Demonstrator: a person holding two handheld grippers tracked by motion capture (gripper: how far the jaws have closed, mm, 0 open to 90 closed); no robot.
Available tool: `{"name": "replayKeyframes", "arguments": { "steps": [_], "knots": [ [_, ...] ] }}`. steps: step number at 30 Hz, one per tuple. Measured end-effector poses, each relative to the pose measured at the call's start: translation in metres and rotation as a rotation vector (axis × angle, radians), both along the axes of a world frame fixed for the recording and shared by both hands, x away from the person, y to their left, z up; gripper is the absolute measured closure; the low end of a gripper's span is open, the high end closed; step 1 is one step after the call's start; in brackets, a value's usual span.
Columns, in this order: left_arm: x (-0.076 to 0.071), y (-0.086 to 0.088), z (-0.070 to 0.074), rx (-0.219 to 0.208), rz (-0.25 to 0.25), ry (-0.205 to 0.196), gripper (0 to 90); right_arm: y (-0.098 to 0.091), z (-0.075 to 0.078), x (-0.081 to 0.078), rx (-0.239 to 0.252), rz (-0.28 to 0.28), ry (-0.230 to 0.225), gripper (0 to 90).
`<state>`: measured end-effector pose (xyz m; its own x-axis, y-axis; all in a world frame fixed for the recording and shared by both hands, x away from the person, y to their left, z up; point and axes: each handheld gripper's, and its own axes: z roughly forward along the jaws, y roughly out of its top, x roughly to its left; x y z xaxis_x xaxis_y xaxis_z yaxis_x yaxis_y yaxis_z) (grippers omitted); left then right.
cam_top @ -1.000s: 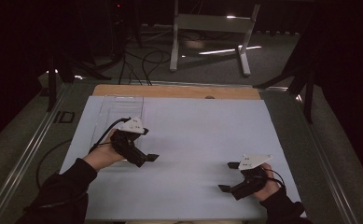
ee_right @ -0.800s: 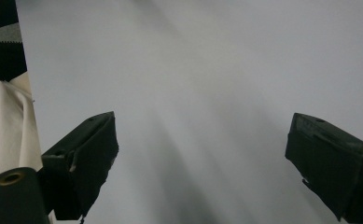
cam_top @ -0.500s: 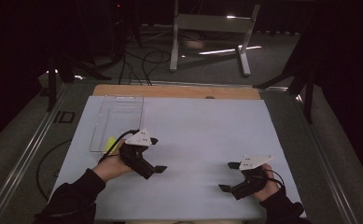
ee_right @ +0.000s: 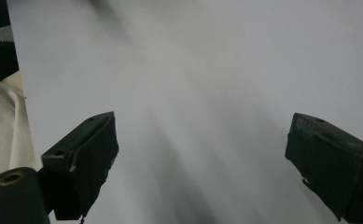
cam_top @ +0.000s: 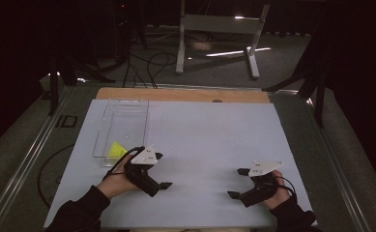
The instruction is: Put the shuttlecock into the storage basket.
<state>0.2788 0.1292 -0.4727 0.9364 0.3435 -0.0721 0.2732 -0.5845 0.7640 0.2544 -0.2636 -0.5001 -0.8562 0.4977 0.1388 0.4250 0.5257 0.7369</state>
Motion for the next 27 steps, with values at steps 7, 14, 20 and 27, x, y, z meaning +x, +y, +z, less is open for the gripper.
{"name": "replayKeyframes", "arguments": {
  "steps": [7, 14, 20, 27],
  "knots": [
    [-0.011, 0.014, -0.013, 0.006, 0.015, 0.022, 0.2, -0.005, 0.001, -0.003, 0.005, -0.022, -0.009, 9.2],
    [-0.02, 0.029, -0.024, 0.008, 0.055, 0.054, 0.2, -0.008, -0.002, -0.004, 0.006, -0.036, 0.002, 9.2],
    [-0.026, 0.041, -0.031, 0.009, 0.087, 0.079, 0.2, -0.008, -0.003, -0.005, 0.003, -0.038, 0.001, 9.2],
    [-0.032, 0.059, -0.041, -0.023, 0.16, 0.113, 0.3, -0.008, -0.002, -0.006, 0.016, -0.044, 0.006, 9.2]
  ]
}}
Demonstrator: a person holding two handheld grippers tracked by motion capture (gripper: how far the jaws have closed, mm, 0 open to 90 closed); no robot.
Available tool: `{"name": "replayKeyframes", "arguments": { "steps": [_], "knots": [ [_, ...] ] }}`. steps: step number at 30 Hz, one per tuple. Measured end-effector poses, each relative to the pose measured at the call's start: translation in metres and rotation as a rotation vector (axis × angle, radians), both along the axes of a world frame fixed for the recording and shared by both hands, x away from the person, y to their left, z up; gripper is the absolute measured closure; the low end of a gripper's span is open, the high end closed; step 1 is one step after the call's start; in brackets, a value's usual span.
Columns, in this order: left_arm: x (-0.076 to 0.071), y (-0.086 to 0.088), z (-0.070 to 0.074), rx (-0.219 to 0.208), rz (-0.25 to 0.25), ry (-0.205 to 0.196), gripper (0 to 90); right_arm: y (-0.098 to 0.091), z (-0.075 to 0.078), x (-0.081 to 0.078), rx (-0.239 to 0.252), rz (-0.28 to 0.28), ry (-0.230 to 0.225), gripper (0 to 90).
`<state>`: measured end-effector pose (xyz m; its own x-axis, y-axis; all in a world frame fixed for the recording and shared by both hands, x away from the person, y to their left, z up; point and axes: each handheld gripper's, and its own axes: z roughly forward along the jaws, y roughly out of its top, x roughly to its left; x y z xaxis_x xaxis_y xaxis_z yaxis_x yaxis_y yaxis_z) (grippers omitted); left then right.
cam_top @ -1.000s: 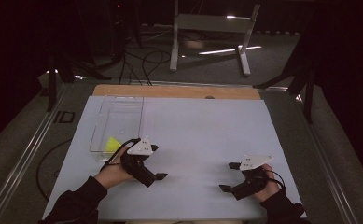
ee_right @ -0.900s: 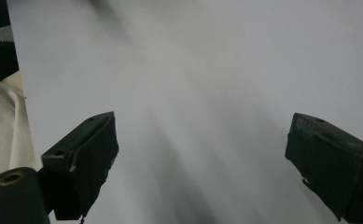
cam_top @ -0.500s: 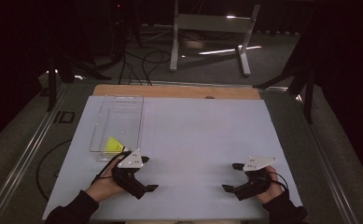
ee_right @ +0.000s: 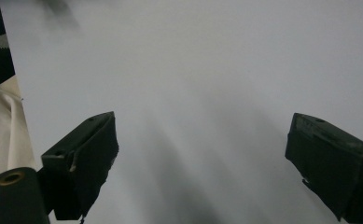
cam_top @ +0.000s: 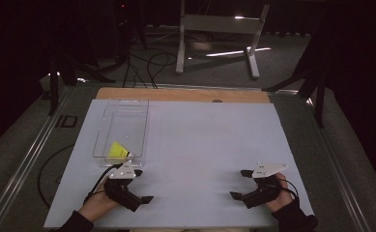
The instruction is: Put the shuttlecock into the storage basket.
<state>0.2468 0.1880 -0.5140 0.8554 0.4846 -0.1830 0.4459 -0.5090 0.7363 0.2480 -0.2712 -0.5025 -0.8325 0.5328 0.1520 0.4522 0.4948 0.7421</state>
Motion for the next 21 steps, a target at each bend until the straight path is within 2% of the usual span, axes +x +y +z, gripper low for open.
{"name": "replayKeyframes", "arguments": {
  "steps": [1, 2, 5, 9, 12, 16, 17, 21],
  "knots": [
    [0.0, 0.0, 0.0, 0.0, 0.0, 0.0, 0.3, 0.0, 0.0, 0.0, -0.002, 0.001, -0.001, 9.2],
    [-0.001, 0.009, -0.003, -0.015, 0.027, 0.017, 0.2, -0.001, -0.001, 0.0, -0.001, -0.002, 0.002, 9.2],
    [-0.003, 0.017, -0.006, -0.026, 0.057, 0.022, 0.2, -0.002, -0.002, 0.0, -0.002, -0.005, 0.003, 9.2],
    [-0.005, 0.023, -0.007, -0.015, 0.082, 0.012, 0.2, -0.002, -0.003, 0.0, -0.001, -0.01, 0.005, 9.2],
    [-0.009, 0.028, -0.011, -0.035, 0.123, 0.004, 0.3, -0.002, -0.004, 0.0, -0.004, -0.013, 0.007, 9.2],
    [-0.012, 0.032, -0.012, -0.024, 0.161, -0.011, 0.3, -0.003, -0.005, 0.001, -0.006, -0.014, 0.009, 9.2],
    [-0.012, 0.035, -0.012, -0.032, 0.171, 0.002, 0.3, -0.003, -0.005, 0.001, -0.004, -0.015, 0.01, 9.2],
    [-0.013, 0.039, -0.014, -0.031, 0.193, -0.002, 0.3, -0.004, -0.005, 0.002, -0.003, -0.015, 0.01, 9.2]
  ]
}}
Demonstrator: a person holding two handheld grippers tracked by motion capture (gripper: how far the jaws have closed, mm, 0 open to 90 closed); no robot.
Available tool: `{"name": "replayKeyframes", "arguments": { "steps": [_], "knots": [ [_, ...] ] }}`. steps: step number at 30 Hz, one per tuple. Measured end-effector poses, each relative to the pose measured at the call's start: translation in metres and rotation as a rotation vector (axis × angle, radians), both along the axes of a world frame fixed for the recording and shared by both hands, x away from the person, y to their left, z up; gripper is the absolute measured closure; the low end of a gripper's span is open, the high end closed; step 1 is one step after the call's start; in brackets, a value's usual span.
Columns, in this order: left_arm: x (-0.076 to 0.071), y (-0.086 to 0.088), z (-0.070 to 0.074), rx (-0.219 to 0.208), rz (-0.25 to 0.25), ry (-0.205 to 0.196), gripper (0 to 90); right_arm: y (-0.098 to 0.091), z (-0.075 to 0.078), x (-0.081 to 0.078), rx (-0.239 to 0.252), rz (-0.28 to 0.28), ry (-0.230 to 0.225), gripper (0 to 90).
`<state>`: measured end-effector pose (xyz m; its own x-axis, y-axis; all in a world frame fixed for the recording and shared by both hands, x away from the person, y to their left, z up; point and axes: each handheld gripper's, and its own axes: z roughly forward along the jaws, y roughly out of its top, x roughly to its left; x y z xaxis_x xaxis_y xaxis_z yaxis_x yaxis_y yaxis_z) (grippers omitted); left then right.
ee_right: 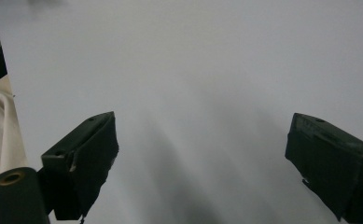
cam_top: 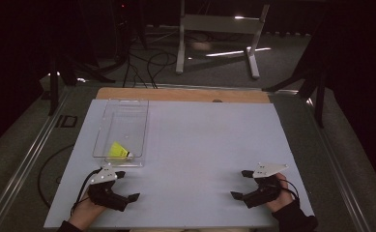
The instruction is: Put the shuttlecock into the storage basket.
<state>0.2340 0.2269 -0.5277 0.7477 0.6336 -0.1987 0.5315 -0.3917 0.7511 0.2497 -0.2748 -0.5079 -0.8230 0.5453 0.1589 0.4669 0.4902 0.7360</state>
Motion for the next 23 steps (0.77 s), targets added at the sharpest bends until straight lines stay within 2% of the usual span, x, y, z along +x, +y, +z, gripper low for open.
{"name": "replayKeyframes", "arguments": {
  "steps": [4, 6, 9, 11, 15, 19, 23],
  "knots": [
    [-0.001, 0.005, -0.003, -0.003, 0.048, -0.021, 0.3, 0.0, -0.002, 0.001, -0.006, 0.0, 0.006, 9.2],
    [-0.002, 0.006, -0.004, 0.006, 0.076, -0.052, 0.3, 0.0, -0.003, 0.002, -0.008, -0.009, 0.002, 9.2],
    [-0.002, 0.009, -0.003, -0.032, 0.091, -0.078, 0.3, -0.002, -0.004, 0.003, -0.01, -0.027, -0.006, 11.2],
    [-0.003, 0.01, -0.003, -0.041, 0.094, -0.091, 0.3, -0.004, -0.005, 0.005, -0.011, -0.04, -0.014, 13.6],
    [-0.003, 0.01, -0.004, -0.059, 0.096, -0.1, 0.3, -0.004, -0.007, 0.008, 0.004, -0.039, 0.004, 13.7],
    [-0.002, 0.012, -0.005, -0.074, 0.107, -0.098, 0.3, -0.002, -0.011, 0.009, -0.032, -0.03, 0.015, 13.9],
    [-0.002, 0.012, -0.005, -0.073, 0.108, -0.097, 0.3, 0.0, -0.01, 0.009, -0.033, -0.034, 0.008, 13.8]
  ]
}}
